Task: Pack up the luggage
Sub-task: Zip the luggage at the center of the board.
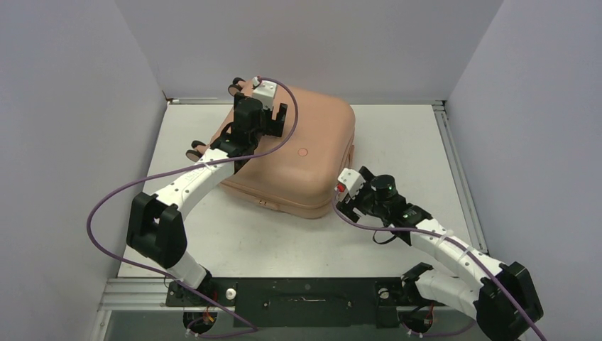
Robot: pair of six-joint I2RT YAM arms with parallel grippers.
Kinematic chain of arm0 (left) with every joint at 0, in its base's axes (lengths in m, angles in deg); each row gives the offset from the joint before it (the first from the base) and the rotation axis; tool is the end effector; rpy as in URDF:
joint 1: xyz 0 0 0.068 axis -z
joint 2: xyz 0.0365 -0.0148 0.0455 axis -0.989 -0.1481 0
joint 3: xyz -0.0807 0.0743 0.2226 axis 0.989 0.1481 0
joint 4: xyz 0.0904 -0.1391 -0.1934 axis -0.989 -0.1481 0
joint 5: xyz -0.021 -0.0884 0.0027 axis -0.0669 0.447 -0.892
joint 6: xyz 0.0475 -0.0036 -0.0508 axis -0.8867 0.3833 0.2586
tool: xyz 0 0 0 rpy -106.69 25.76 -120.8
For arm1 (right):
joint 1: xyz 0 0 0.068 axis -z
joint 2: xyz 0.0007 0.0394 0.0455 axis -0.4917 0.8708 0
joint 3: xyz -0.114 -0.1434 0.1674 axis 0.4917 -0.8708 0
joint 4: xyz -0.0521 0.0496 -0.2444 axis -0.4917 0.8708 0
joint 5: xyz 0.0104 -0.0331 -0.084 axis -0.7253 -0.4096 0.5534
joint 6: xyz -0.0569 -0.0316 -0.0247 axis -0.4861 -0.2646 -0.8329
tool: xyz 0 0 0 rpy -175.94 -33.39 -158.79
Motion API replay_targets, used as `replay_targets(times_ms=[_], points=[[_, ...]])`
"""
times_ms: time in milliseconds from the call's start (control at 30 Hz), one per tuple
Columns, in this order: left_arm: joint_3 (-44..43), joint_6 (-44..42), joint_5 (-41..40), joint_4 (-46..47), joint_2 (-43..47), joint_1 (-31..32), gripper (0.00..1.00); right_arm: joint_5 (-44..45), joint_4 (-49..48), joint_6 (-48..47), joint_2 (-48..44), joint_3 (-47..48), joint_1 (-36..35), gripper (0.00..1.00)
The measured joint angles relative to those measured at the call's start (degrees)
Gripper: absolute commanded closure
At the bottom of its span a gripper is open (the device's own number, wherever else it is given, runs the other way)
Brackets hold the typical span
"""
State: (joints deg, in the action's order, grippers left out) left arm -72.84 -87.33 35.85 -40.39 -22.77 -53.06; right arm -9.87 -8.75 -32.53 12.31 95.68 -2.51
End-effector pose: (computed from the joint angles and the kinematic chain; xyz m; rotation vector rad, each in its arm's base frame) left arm 0.3557 -0.1713 0.3058 0.2526 1.8363 -0.0123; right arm 0.1988 0.1360 0.1964 -1.1150 1.8042 0.2570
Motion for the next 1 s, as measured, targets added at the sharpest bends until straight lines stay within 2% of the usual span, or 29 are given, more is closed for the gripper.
replay_targets(times_ms=[200,433,500,567,867,1000], points=[[0.0,-0.2,-0.1,-0.2,0.2,0.0,0.04,-5.5,-3.5,-1.2,1.9,-3.5,0.3,0.07],[0.5,-0.9,-0.7,-0.2,0.7,0.0,0.04,-2.8,-14.2,-2.3,3.8,-6.0,-2.5,0.00],[0.7,-1.1,-1.0,-0.1,0.8,0.0,0.04,-1.7,-16.0,-2.4,4.9,-6.0,-4.4,0.05],[0.9,-1.2,-1.2,0.0,1.0,0.0,0.04,-1.0,-17.7,-2.7,5.8,-6.0,-5.7,0.11],[2.1,-1.7,-1.7,1.1,1.6,0.0,0.04,6.8,-24.9,-7.4,7.9,-8.9,-7.1,0.63],[2.1,-1.7,-1.9,1.2,1.7,0.0,0.04,7.2,-25.9,-8.3,7.9,-10.1,-8.1,0.79]])
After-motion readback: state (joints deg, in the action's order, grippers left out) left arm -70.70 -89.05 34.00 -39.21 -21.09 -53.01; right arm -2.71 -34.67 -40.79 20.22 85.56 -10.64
